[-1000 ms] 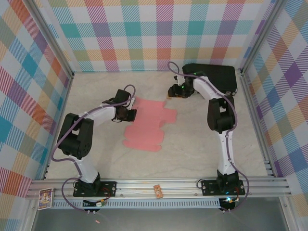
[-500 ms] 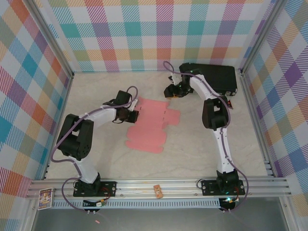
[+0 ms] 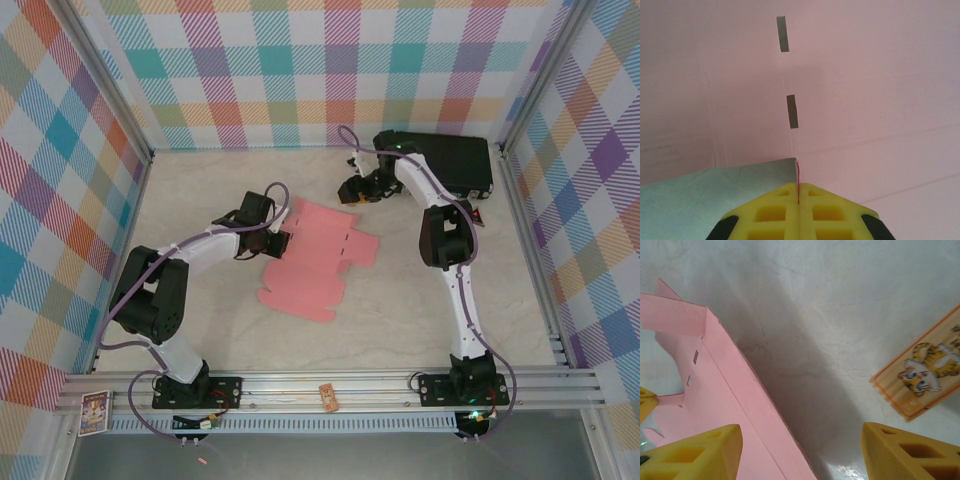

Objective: Fold the paper box

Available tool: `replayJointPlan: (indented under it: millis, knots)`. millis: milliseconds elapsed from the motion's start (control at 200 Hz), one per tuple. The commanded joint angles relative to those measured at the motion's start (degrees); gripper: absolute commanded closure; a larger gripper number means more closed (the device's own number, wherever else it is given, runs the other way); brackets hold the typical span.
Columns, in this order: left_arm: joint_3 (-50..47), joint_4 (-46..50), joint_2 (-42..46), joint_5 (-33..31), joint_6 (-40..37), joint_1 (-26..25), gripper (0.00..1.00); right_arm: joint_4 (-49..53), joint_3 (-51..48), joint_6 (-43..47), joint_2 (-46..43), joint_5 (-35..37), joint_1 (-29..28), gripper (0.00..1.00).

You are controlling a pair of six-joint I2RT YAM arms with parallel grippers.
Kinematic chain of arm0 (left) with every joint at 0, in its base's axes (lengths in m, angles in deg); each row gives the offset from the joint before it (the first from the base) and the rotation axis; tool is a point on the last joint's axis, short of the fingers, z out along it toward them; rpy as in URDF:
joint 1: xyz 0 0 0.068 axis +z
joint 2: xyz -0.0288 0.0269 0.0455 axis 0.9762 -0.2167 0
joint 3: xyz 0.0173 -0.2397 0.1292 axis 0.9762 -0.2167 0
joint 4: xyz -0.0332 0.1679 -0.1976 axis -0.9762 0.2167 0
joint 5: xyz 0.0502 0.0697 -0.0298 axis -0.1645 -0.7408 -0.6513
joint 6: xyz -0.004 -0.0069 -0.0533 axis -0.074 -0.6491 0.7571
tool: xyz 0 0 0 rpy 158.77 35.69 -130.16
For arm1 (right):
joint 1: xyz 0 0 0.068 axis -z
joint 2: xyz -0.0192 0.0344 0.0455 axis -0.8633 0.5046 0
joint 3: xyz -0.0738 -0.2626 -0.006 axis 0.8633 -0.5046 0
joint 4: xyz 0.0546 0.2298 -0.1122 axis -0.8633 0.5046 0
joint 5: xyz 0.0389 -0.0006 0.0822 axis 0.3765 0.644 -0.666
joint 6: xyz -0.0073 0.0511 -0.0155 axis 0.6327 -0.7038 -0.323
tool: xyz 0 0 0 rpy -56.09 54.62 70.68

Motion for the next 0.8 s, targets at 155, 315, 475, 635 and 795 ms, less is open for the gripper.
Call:
replayJointPlan:
  millis: [155, 315, 475, 635, 795]
  knots:
    - [-0.72, -2.06, 2.64, 0.13, -1.4, -0.83, 1.0, 4.55, 1.87, 5.26, 2.34, -8.12, -0.88, 0.34]
    - [-0.59, -2.09, 2.71, 0.17, -1.5, -0.84, 1.0, 6.06, 1.88, 7.26, 2.74, -10.01, -1.57, 0.36]
    - [-0.16, -1.59, 2.25, 0.35, -1.54, -0.83, 1.0, 5.41, 1.85, 7.33, 2.04, -10.85, -1.74, 0.49]
    - [0.41, -0.86, 1.59, 0.33, -1.48, -0.83, 1.0, 4.05, 1.64, 6.96, 0.67, -10.91, -1.74, 0.6]
    - [0.76, -0.51, 1.17, 0.26, -1.54, -0.81, 1.0, 4.36, 1.65, 7.65, 0.15, -10.96, -1.94, 0.66]
